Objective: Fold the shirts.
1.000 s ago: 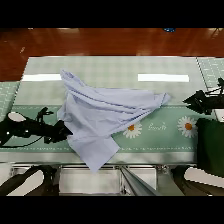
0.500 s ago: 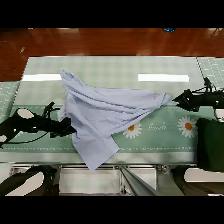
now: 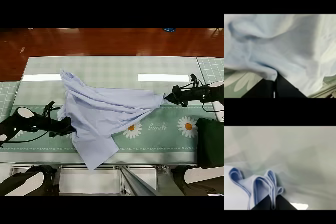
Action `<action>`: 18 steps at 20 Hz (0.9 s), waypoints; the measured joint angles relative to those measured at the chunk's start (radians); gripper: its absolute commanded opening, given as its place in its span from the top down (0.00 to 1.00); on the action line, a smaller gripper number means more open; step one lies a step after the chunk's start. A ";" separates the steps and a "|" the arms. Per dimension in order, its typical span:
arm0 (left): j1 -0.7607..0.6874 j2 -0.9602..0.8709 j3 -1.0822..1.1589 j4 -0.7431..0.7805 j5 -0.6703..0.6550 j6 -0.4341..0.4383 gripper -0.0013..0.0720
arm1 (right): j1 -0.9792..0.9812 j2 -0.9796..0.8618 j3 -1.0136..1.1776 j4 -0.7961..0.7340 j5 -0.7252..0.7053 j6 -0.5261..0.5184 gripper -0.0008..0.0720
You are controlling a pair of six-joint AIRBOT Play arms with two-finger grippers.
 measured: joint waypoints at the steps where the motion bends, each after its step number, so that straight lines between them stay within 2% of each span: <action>1: 0.003 0.002 0.019 0.013 0.000 0.001 0.96 | 0.004 0.001 0.021 0.014 0.024 -0.011 0.94; 5: 0.047 0.055 0.209 -0.011 -0.080 0.001 0.96 | 0.009 0.089 0.192 0.011 0.115 -0.003 0.94; 11: 0.160 0.232 0.727 -0.142 -0.088 0.000 0.96 | 0.010 0.371 0.562 -0.071 0.144 0.076 0.94; 15: 0.262 0.323 1.065 -0.173 -0.088 0.000 0.96 | 0.010 0.595 0.648 -0.143 0.152 0.119 0.94; 18: 0.353 0.394 1.234 -0.136 -0.088 0.001 0.96 | 0.010 0.757 0.668 -0.168 0.165 0.131 0.94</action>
